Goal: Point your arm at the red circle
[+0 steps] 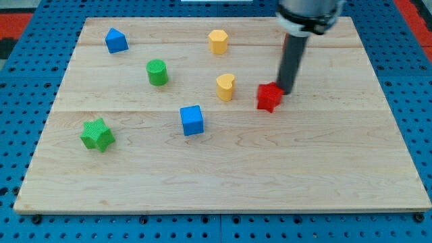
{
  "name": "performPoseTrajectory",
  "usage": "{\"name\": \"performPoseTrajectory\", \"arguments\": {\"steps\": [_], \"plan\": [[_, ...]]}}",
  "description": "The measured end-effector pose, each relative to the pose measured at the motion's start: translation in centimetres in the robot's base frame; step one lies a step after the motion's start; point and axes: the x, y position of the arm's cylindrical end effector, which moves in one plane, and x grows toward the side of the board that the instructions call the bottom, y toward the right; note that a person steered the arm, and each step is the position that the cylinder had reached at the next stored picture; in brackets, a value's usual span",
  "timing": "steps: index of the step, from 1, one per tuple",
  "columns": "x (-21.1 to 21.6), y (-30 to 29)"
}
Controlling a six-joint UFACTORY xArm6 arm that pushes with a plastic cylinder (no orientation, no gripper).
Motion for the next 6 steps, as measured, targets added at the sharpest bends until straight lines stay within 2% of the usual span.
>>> {"name": "performPoseTrajectory", "arguments": {"steps": [1, 2, 3, 4, 6], "plan": [[-3.8, 5.3], [-11.5, 13.8], [-16.9, 16.0], [-17.6, 9.3], [-11.1, 7.0]]}}
